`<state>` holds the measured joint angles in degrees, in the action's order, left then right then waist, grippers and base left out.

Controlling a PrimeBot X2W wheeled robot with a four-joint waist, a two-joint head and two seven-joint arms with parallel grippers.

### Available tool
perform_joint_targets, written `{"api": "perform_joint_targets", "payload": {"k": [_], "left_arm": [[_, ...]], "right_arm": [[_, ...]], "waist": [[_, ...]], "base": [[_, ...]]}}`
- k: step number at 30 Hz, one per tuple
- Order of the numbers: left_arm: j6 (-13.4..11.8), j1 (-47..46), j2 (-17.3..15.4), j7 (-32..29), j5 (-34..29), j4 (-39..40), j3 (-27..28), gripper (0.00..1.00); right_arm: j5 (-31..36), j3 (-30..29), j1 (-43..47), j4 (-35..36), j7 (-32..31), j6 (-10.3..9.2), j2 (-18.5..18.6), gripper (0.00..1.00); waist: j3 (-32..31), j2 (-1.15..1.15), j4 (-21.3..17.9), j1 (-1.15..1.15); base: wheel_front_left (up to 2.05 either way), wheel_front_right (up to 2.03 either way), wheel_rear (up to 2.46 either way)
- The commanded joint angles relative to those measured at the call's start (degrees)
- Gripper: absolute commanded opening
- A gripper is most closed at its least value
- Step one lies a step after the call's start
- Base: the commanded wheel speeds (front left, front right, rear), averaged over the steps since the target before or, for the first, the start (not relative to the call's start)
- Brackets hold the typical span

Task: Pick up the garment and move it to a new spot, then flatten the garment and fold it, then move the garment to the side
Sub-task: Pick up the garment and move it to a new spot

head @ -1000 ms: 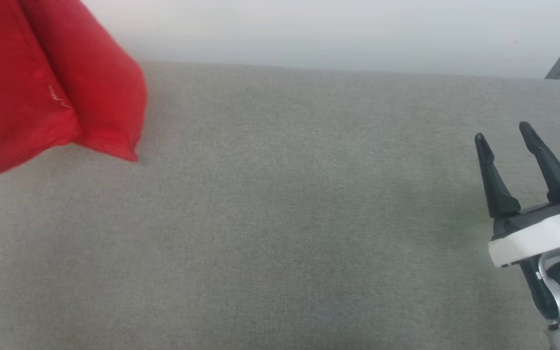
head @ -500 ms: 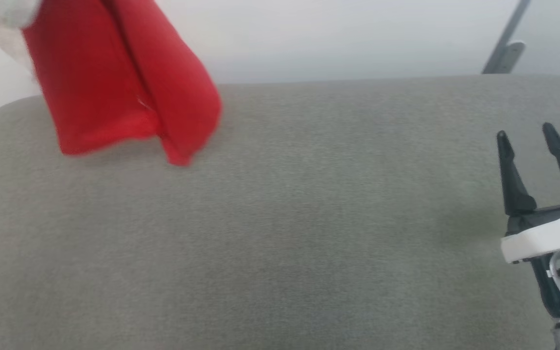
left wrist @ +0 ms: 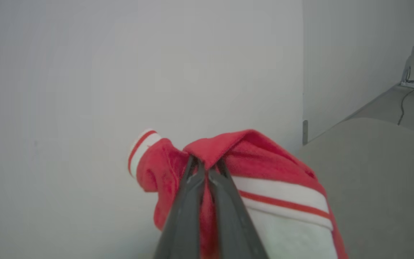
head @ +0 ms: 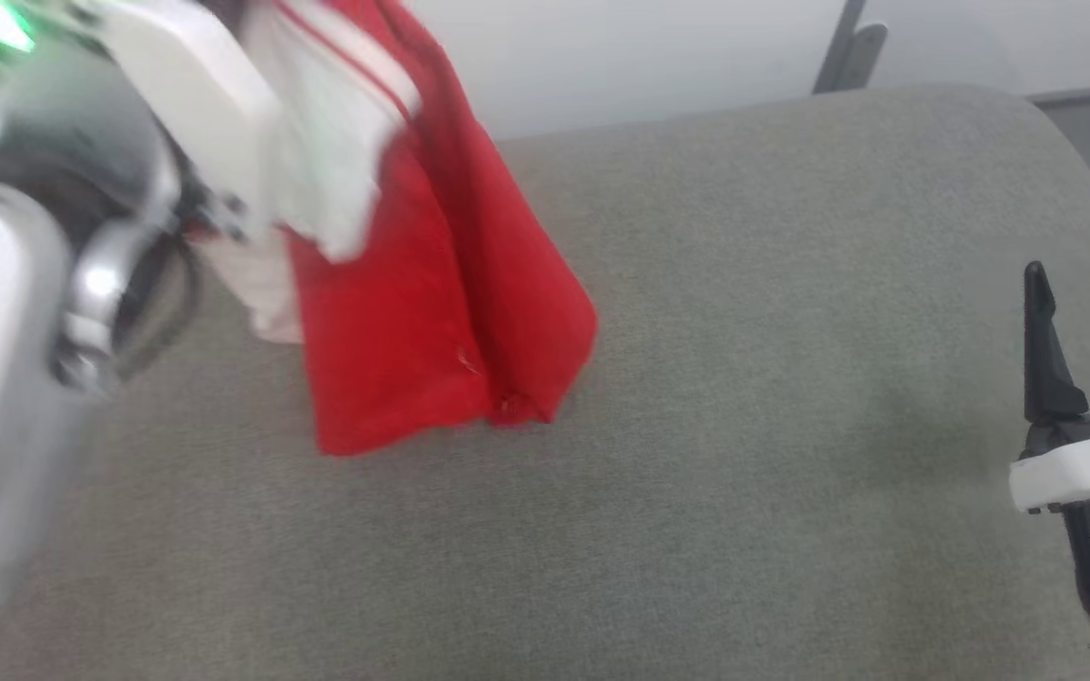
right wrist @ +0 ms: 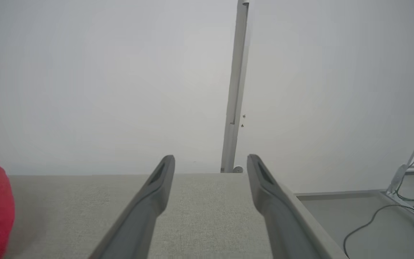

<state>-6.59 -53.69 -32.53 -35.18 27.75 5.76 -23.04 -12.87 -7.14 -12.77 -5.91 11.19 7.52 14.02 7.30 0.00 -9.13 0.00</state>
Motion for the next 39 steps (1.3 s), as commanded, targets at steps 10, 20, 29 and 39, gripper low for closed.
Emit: {"api": "perform_joint_targets", "payload": {"k": [10, 20, 29, 39], "left_arm": [[-0.17, 11.48, 4.86, -5.50, 4.41, -7.23, -7.36, 0.00], [3.27, 13.71, 9.38, -5.50, 8.21, -22.08, -10.57, 0.00], [6.05, 11.27, 13.61, -4.19, 10.09, -33.90, -11.86, 0.38], [9.01, 10.04, 14.39, -1.75, 11.37, -35.60, -11.59, 1.00]], "right_arm": [[-0.34, 0.81, -1.62, -2.94, 2.62, -0.06, -2.08, 1.00], [-1.15, 3.58, -4.27, -5.33, 3.63, -0.06, -2.37, 1.00], [-1.85, 5.82, -6.23, -7.18, 4.00, -0.06, -2.12, 1.00], [-1.44, 6.47, -4.12, -8.33, 4.07, -0.06, -1.06, 1.00]], "waist": [[4.59, 0.00, -3.07, 0.00], [6.76, 0.00, -3.89, 0.00], [7.09, 0.00, -3.64, 0.00], [1.89, 0.00, -0.17, 0.00]], "base": [[0.00, 0.00, 0.00], [0.00, 0.00, 0.00], [0.00, 0.00, 0.00], [0.00, 0.00, 0.00]]}}
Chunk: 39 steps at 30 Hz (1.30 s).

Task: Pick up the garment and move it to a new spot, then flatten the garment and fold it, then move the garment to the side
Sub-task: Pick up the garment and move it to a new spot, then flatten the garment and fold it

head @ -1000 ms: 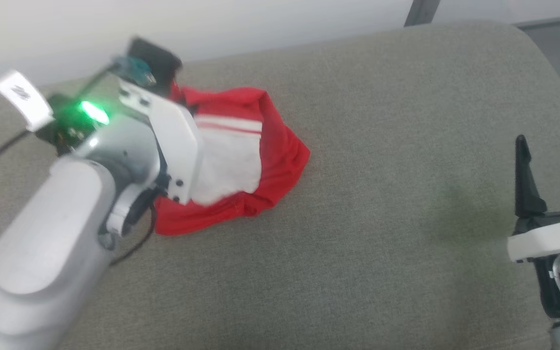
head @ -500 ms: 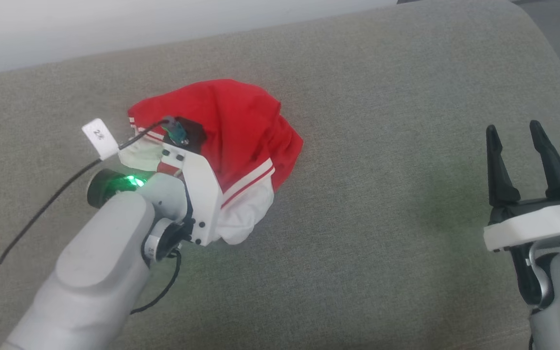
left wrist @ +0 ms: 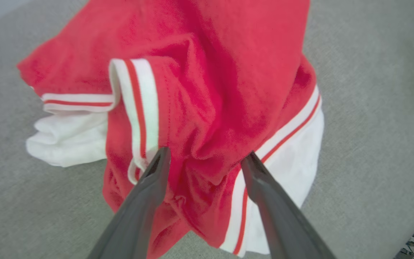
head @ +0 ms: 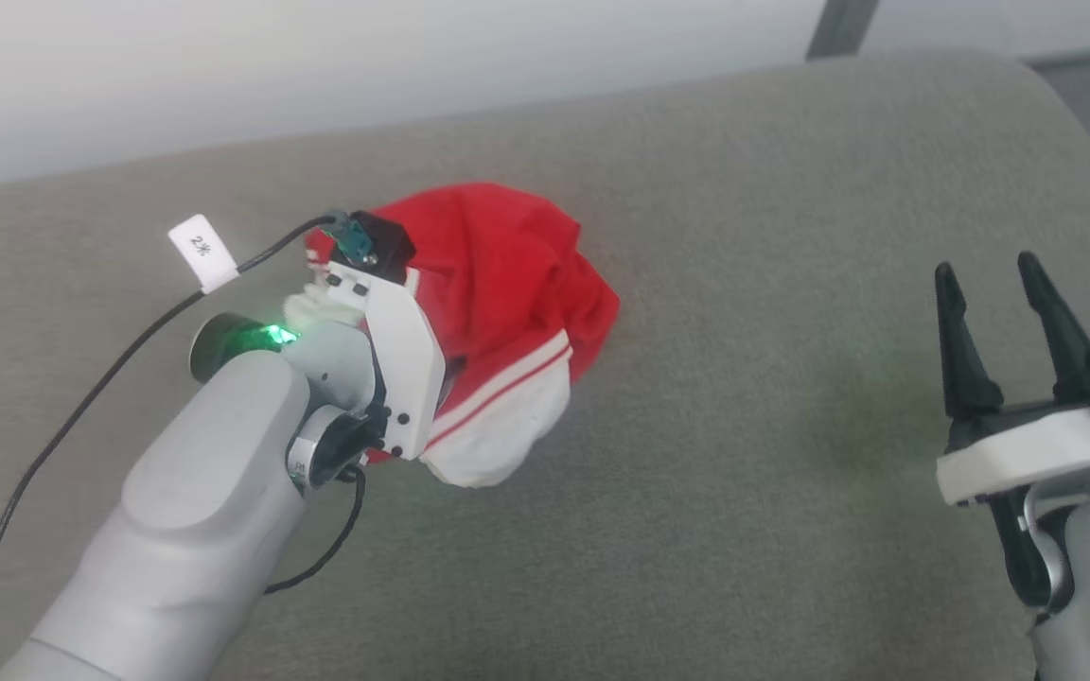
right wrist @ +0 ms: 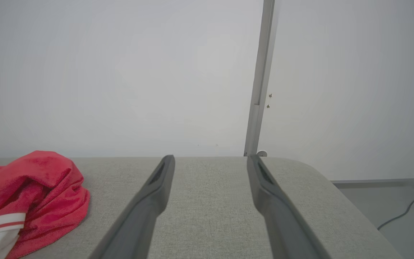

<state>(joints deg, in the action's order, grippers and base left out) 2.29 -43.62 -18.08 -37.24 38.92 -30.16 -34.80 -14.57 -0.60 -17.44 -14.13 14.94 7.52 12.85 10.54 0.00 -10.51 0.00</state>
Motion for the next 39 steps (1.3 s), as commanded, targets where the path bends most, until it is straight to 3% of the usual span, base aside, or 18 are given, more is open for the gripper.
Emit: {"api": "perform_joint_targets", "payload": {"k": [1, 7, 12, 23, 30, 39], "left_arm": [[0.13, 0.38, -0.31, 0.96, 0.19, 0.90, 0.35, 1.00], [-0.22, 4.45, -3.14, 7.90, 0.28, 6.23, 2.71, 1.00], [-1.15, 10.17, -7.28, 17.51, -1.04, 11.11, 6.02, 1.00], [-8.21, 26.26, -12.97, 32.93, -0.55, 20.02, 14.80, 1.00], [-10.71, 34.48, -14.84, 38.73, 1.90, 23.19, 19.87, 1.00], [-12.01, 41.04, -15.25, 44.86, 3.42, 26.93, 24.45, 1.00]], "right_arm": [[0.44, -0.06, 0.91, -0.10, 0.32, -0.06, 0.12, 1.00], [0.36, 0.26, 3.14, -0.56, 0.33, -0.06, 0.38, 1.00], [1.01, 0.11, 5.25, -0.84, 0.28, -0.06, 0.18, 1.00], [1.16, -1.86, 9.22, -1.25, 0.26, -0.06, -0.28, 1.00], [1.66, -3.37, 11.17, -0.49, 0.30, -0.06, -1.06, 1.00], [1.10, -3.14, 12.06, -0.22, 0.33, -0.06, -1.76, 1.00]], "waist": [[-2.07, 0.00, 1.71, 0.00], [-6.49, 0.00, 4.58, 0.00], [-9.85, 0.00, 6.61, 0.00], [-13.11, 0.00, 10.94, 0.00], [-13.40, 0.00, 13.11, 0.00], [-13.37, 0.00, 14.61, 0.00]], "base": [[0.00, 0.00, 0.00], [0.00, 0.00, 0.00], [0.00, 0.00, 0.00], [0.00, 0.00, 0.00], [0.00, 0.00, 0.00], [0.00, 0.00, 0.00]]}}
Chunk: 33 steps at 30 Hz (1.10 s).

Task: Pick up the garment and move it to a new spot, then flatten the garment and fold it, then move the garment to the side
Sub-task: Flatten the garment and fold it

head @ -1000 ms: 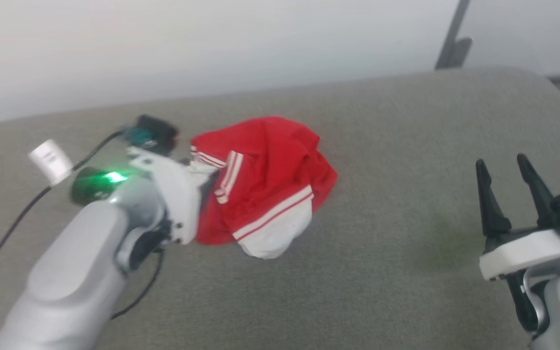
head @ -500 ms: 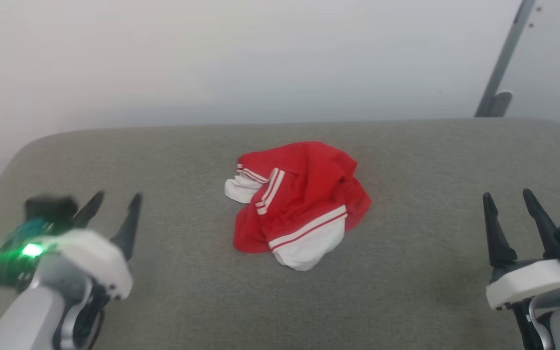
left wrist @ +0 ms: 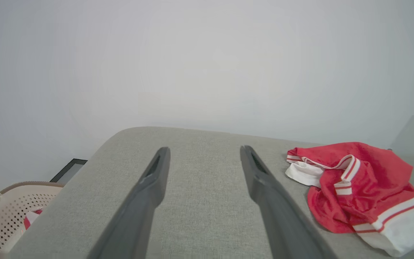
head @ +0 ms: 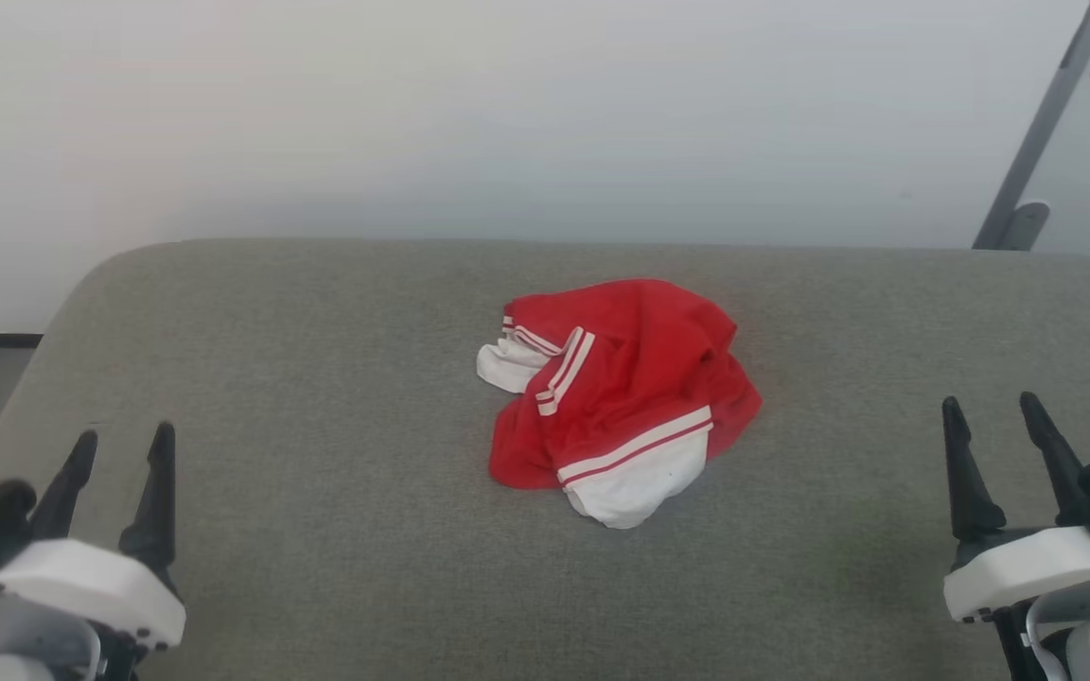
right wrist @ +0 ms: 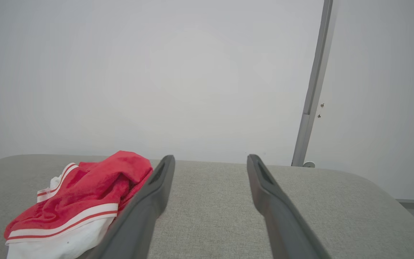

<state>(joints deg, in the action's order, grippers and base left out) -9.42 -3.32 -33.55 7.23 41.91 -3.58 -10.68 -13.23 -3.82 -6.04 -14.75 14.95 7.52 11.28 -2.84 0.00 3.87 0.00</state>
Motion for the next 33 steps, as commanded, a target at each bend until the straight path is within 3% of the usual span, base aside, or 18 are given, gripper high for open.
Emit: {"api": "perform_joint_targets", "payload": {"k": [1, 15, 25, 33], "left_arm": [[-0.37, 1.29, 0.16, 0.50, 0.47, 0.40, 0.48, 1.00], [-0.51, 0.90, -0.22, 0.11, 0.30, 1.90, -0.21, 1.00], [-0.06, -1.75, 1.16, -0.60, -0.45, 2.68, -2.71, 1.00], [1.06, -4.30, 2.90, -0.19, -0.76, 1.61, -4.59, 1.00]], "right_arm": [[-0.21, 0.15, 0.83, 0.44, 0.32, -0.06, -0.21, 1.00], [-1.41, 4.21, 1.33, 1.27, -1.63, -0.06, -0.03, 1.00], [-6.55, 16.97, -1.38, 2.45, -12.39, -0.06, 3.62, 1.00], [-8.15, 22.57, -4.37, 1.93, -21.18, -0.06, 6.93, 1.00]], "waist": [[0.03, 0.00, 0.38, 0.00], [1.13, 0.00, 3.22, 0.00], [5.62, 0.00, 8.40, 0.00], [8.57, 0.00, 11.76, 0.00]], "base": [[0.00, 0.00, 0.00], [0.00, 0.00, 0.00], [0.00, 0.00, 0.00], [0.00, 0.00, 0.00]]}}
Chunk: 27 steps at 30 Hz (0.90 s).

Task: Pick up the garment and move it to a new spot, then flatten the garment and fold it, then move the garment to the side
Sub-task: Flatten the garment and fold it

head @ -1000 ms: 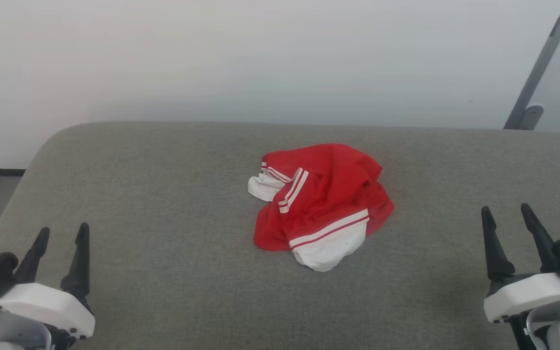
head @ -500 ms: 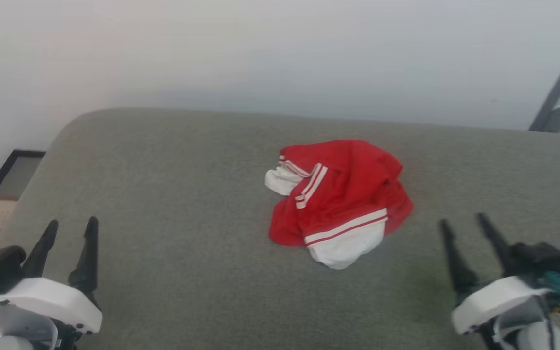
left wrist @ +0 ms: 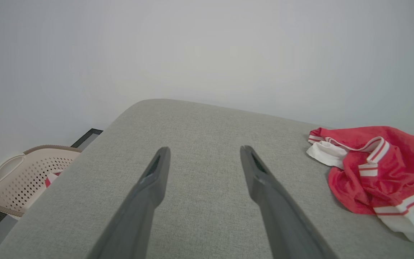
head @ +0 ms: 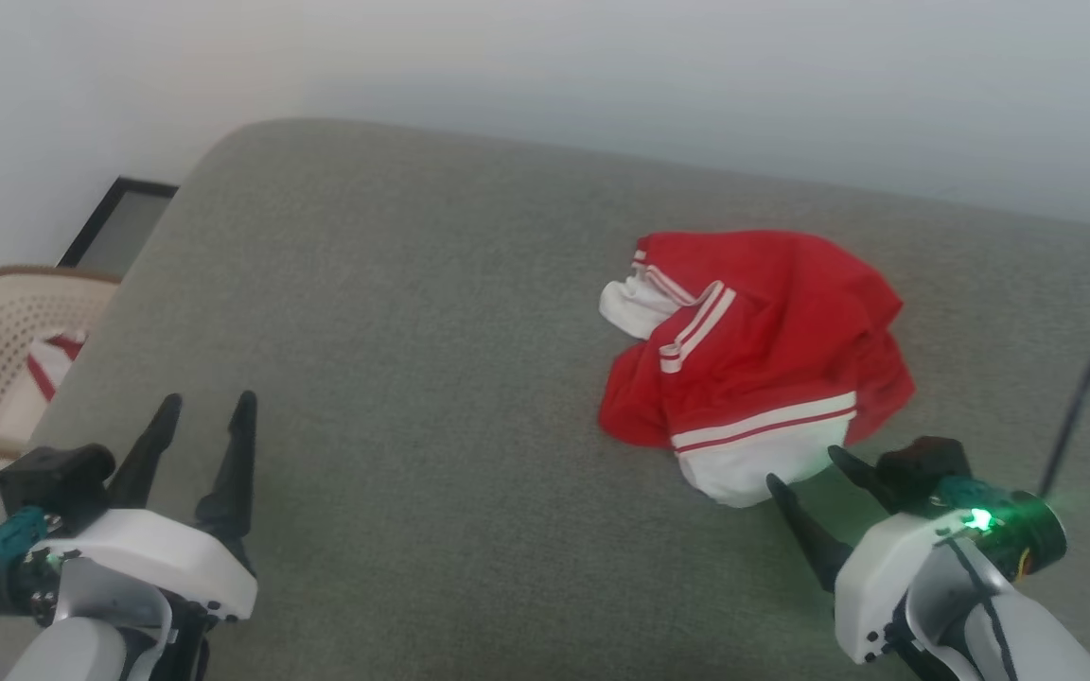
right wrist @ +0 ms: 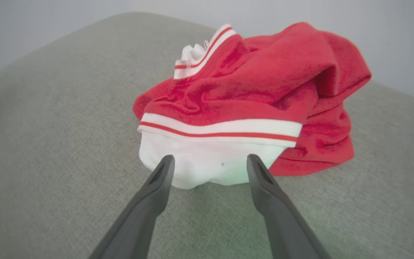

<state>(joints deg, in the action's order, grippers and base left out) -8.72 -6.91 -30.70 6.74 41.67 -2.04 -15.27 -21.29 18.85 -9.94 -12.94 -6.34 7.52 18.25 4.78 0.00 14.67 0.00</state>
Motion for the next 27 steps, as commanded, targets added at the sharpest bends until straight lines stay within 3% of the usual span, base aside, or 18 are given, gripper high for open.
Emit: {"api": "perform_joint_targets", "payload": {"k": [1, 11, 12, 13, 14, 19, 27], "left_arm": [[0.43, -0.95, 0.29, 0.45, -0.43, -0.15, -0.16, 1.00], [1.40, -3.12, 2.54, 1.13, 0.19, -2.28, -1.68, 1.00], [1.41, -3.25, 2.68, 1.20, 0.29, -2.44, -1.75, 1.00], [1.45, -3.42, 2.76, 1.26, 0.30, -2.58, -1.79, 1.00], [1.45, -3.61, 2.88, 1.28, 0.34, -2.67, -1.87, 1.00], [1.27, -3.82, 2.75, 1.54, 0.60, -3.30, -1.57, 1.00], [0.90, -2.68, 1.58, 1.46, 1.01, -3.08, -0.80, 1.00]], "right_arm": [[-0.12, 0.68, -0.94, -0.06, -1.07, -0.06, 0.25, 1.00], [2.57, 5.09, -5.26, -4.81, -9.11, -0.07, 2.21, 1.00], [2.86, 5.33, -5.45, -5.60, -9.85, -0.07, 2.08, 0.87], [3.58, 5.62, -5.89, -5.90, -10.14, -0.07, 2.13, 0.36], [3.98, 6.08, -6.31, -6.17, -10.23, -0.07, 2.17, 0.00], [3.72, 6.12, -7.52, -6.14, -11.07, -0.07, 1.94, 0.00], [1.76, 2.79, -6.69, -0.37, -13.58, -0.07, 3.67, 0.00]], "waist": [[1.28, 0.00, 1.33, 0.00], [3.83, 0.00, 4.47, 0.00], [3.94, 0.00, 4.64, 0.00], [4.02, 0.00, 4.77, 0.00], [4.09, 0.00, 4.88, 0.00], [3.96, 0.00, 4.58, 0.00], [2.45, 0.00, 1.98, 0.00]], "base": [[0.00, 0.00, 0.00], [0.00, 0.00, 0.00], [0.00, 0.00, 0.00], [0.00, 0.00, 0.00], [0.00, 0.00, 0.00], [0.00, 0.00, 0.00], [0.00, 0.00, 0.00]]}}
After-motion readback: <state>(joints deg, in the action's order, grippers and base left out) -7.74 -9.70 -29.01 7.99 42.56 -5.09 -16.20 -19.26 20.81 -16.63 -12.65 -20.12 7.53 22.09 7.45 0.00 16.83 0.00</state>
